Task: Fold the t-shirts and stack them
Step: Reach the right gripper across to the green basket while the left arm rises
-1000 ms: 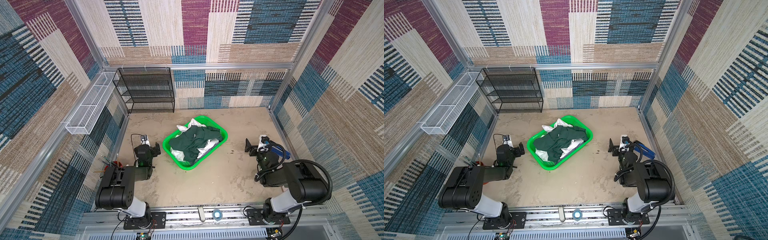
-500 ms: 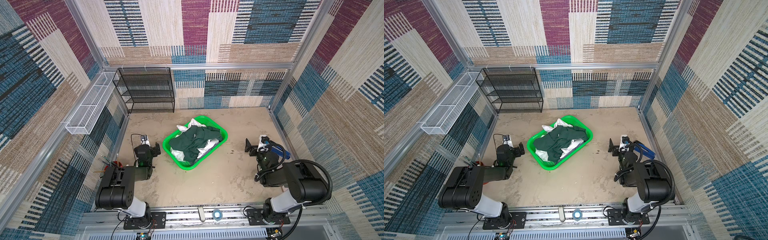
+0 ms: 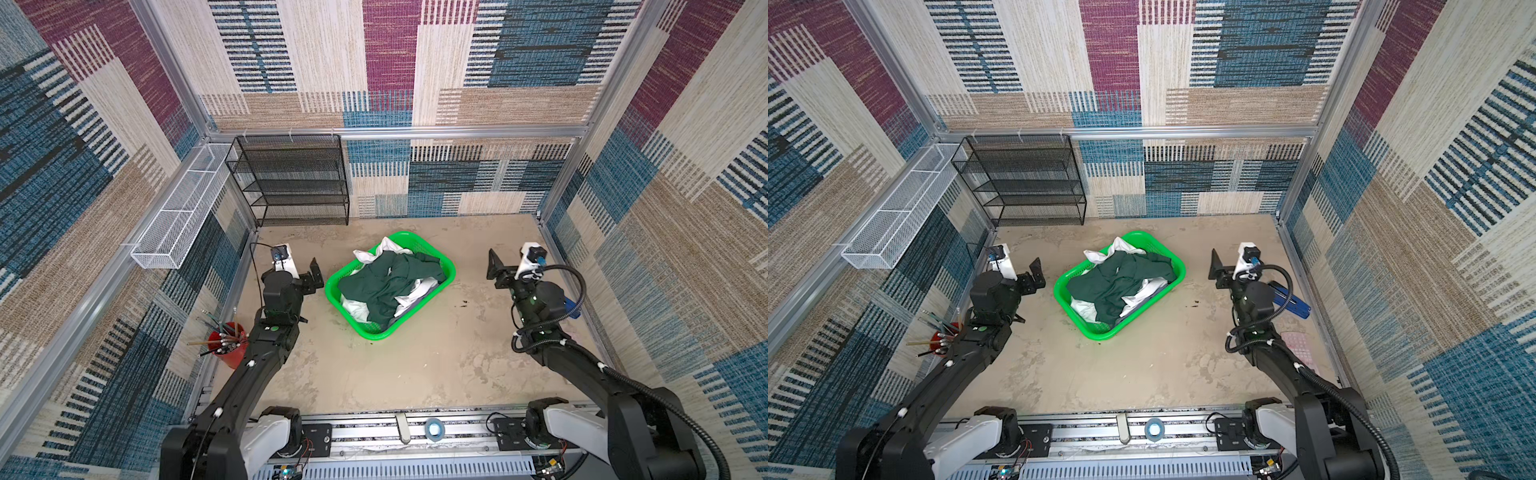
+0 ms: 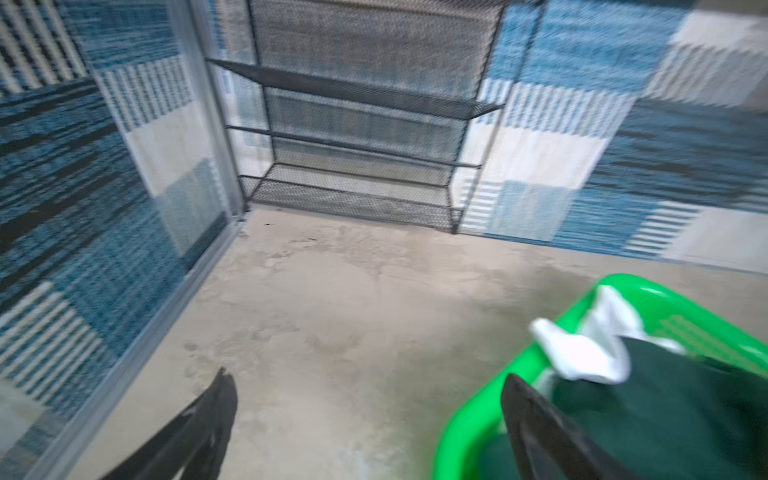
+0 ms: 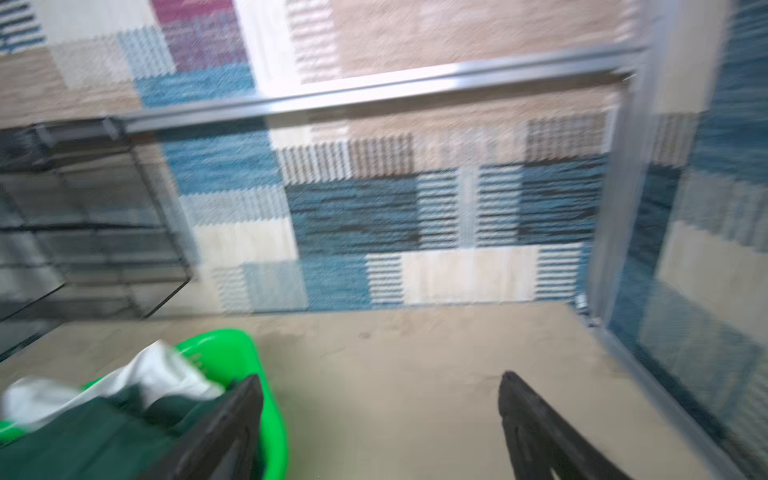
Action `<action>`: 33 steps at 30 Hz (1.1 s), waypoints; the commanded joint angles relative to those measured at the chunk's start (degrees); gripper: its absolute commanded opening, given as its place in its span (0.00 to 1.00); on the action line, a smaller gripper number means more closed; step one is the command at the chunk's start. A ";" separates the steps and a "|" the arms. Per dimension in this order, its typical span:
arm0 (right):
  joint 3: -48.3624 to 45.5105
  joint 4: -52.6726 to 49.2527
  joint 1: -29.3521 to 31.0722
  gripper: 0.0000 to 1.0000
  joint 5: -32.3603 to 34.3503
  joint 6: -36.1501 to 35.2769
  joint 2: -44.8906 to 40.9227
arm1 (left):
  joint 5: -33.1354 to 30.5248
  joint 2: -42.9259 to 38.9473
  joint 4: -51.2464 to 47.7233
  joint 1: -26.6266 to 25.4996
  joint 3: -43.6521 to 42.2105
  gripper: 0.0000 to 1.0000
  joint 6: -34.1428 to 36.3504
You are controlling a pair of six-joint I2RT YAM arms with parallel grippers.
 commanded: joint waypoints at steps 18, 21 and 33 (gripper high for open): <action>50.27 -52.10 41.44 0.63 -4.52 5.08 38.35 | 28.00 -16.67 -59.63 -0.40 10.50 0.99 -23.81; 53.32 -54.78 43.74 0.59 -2.37 5.49 41.99 | 27.16 -19.56 -61.03 -0.45 11.02 0.99 -25.98; 58.32 -59.93 48.87 0.53 4.24 7.99 48.20 | 24.03 -22.52 -62.05 -0.45 11.29 0.99 -25.67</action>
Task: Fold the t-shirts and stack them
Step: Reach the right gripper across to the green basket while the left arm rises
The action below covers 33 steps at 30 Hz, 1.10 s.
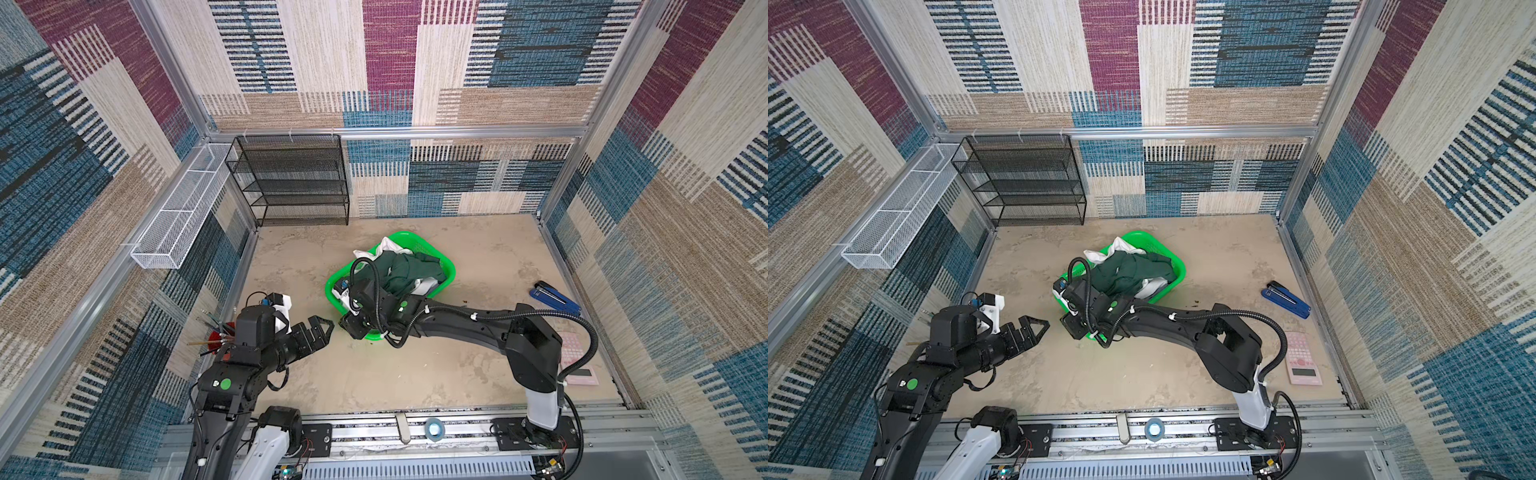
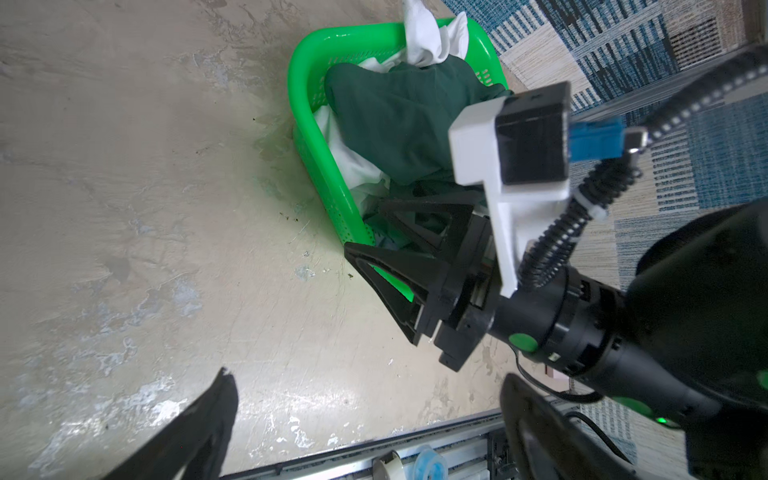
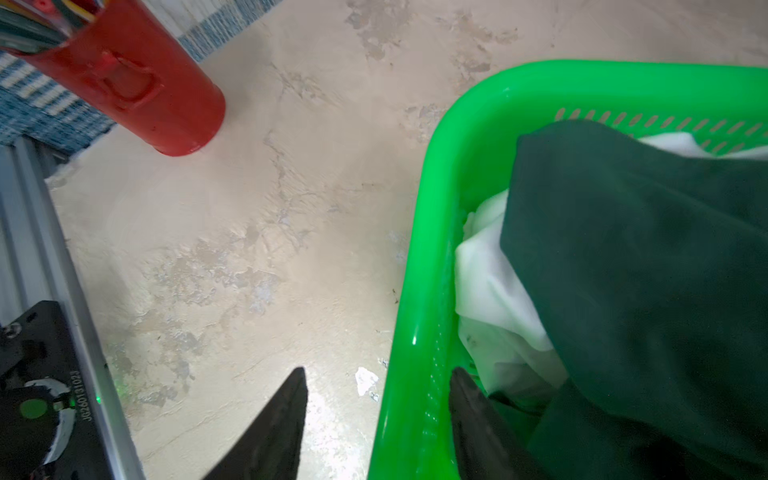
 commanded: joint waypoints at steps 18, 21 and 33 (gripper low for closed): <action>1.74 -3.94 -3.17 0.03 15.49 8.92 4.07 | 1.96 0.08 10.22 -0.01 -4.75 0.99 -3.66; 0.16 -1.70 -8.29 0.00 15.54 6.98 2.43 | 4.99 4.03 16.08 -0.01 -5.27 0.99 -2.60; 3.25 7.27 -34.11 0.00 13.60 -6.00 6.26 | 18.87 36.42 32.28 -2.29 11.01 0.99 8.29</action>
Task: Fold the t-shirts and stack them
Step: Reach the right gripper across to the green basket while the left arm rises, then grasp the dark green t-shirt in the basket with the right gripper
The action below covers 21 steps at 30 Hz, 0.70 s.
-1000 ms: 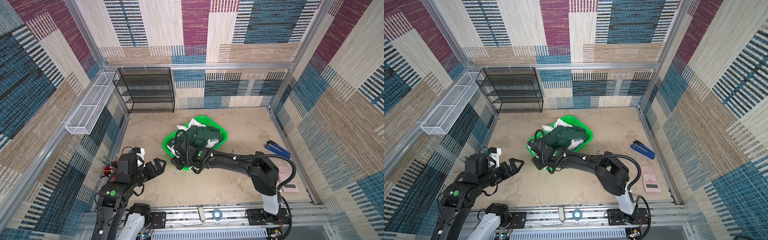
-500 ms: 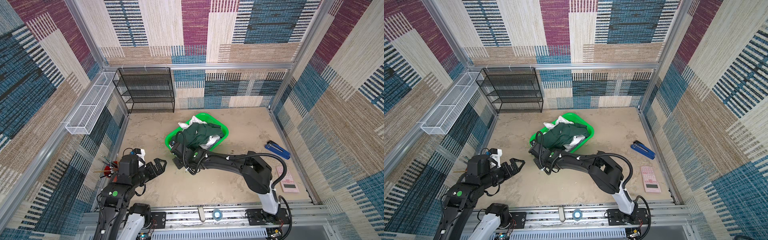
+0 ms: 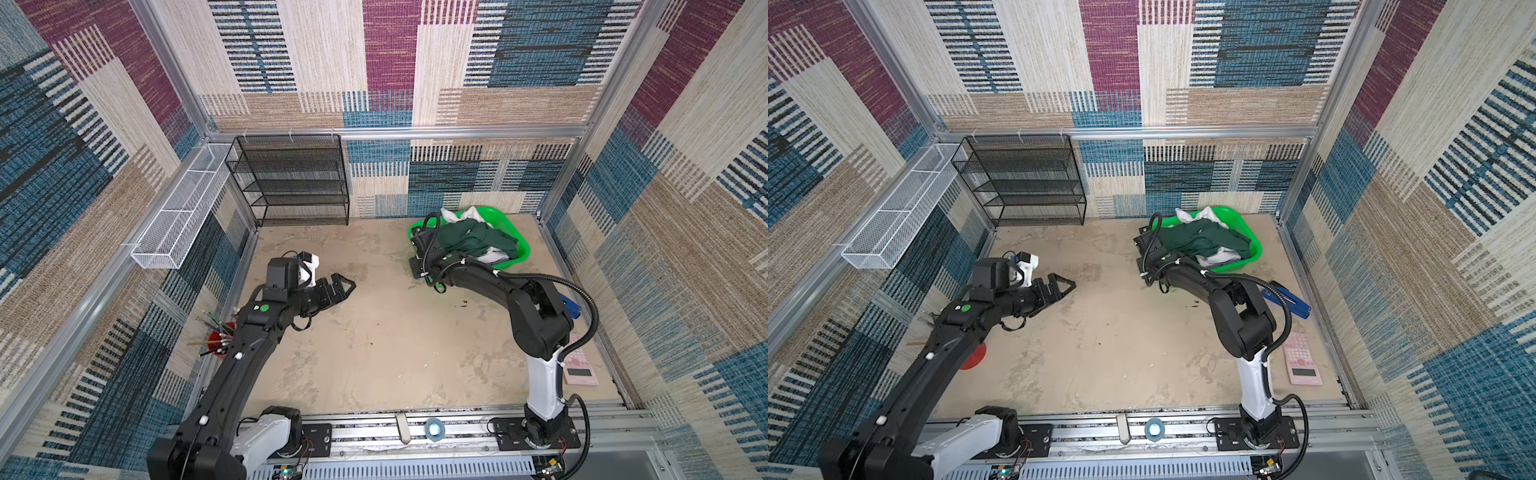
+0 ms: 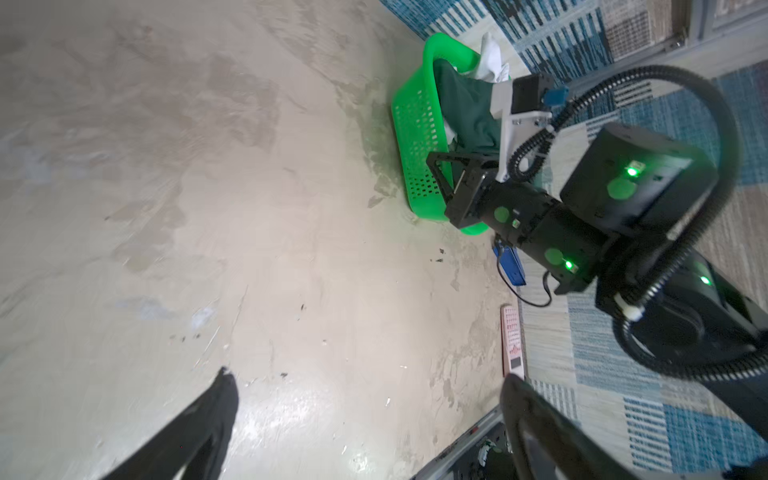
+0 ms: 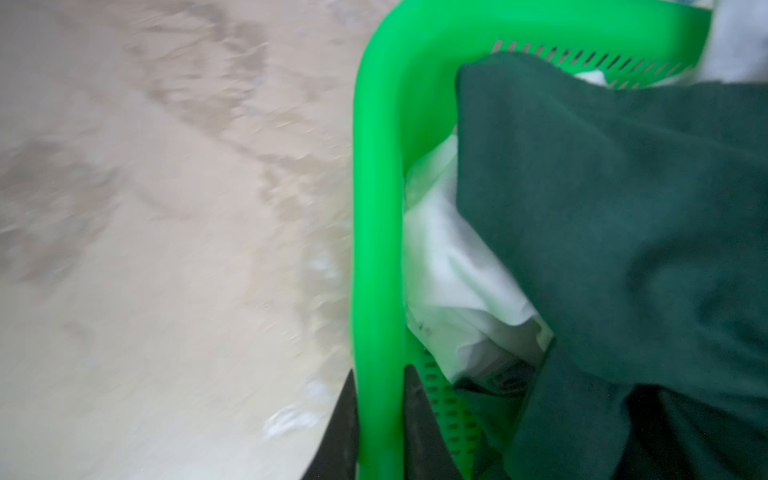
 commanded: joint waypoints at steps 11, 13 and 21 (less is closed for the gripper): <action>13.83 6.86 -14.78 0.00 -2.66 -8.32 11.41 | 7.14 24.72 3.65 -9.24 25.44 0.99 13.17; 16.29 6.05 -15.68 0.00 -2.84 -8.56 12.79 | 7.05 26.31 3.87 -9.55 27.01 0.99 14.05; 25.52 1.58 -17.58 0.00 -4.06 -8.51 17.78 | 6.45 28.77 9.71 -9.92 25.09 0.99 18.41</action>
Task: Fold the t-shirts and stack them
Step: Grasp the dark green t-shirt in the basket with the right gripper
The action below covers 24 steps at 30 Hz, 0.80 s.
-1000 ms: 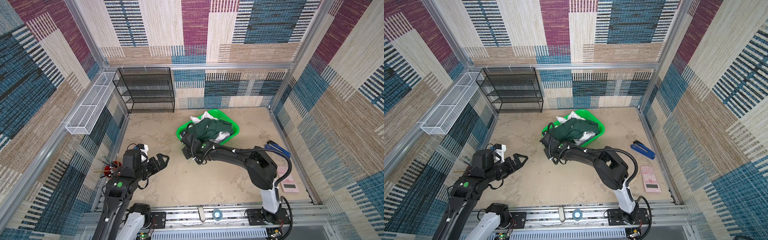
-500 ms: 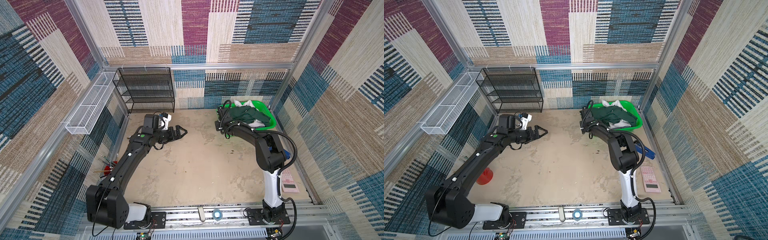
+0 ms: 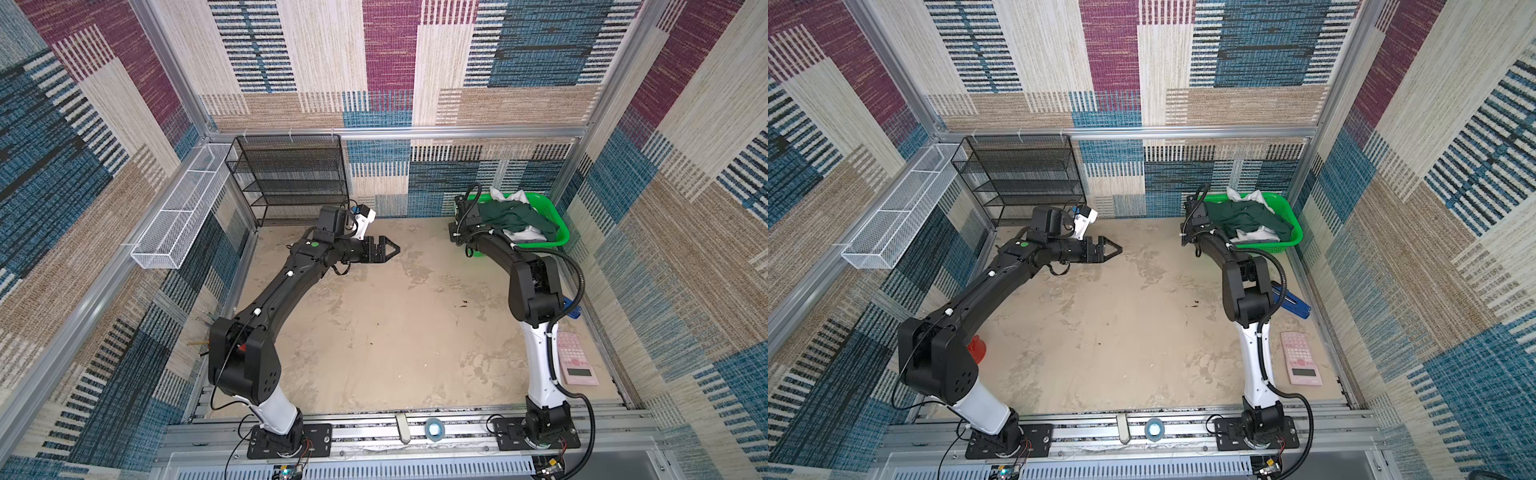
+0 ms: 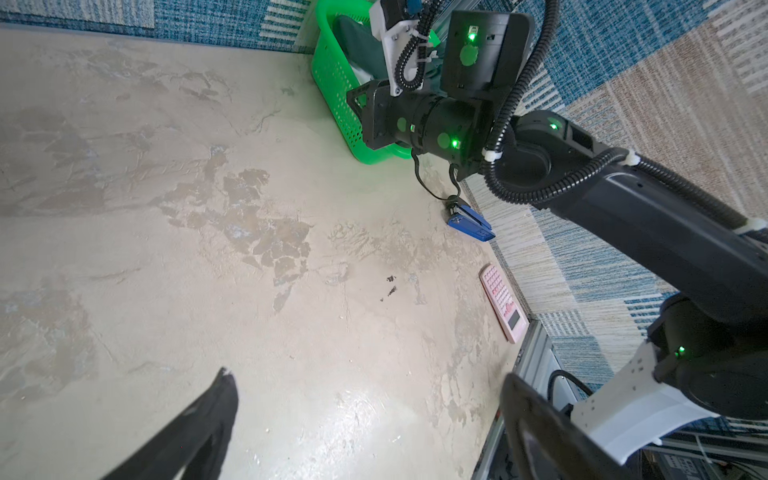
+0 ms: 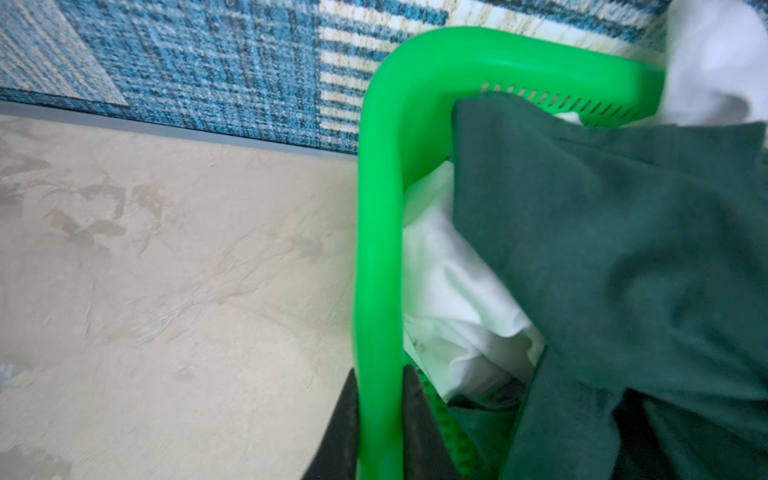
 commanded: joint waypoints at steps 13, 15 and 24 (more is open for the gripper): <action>-1.33 3.85 -1.98 0.56 -10.12 4.65 -11.16 | 0.96 -1.15 5.31 0.01 -4.67 0.99 3.86; -0.73 2.55 -4.57 0.56 -10.69 8.29 -12.33 | 1.19 -0.93 5.27 -0.02 -4.71 0.99 3.89; 6.53 -5.62 -14.14 0.51 -5.48 13.44 -7.27 | 2.77 0.49 5.85 -0.57 -4.50 0.99 3.22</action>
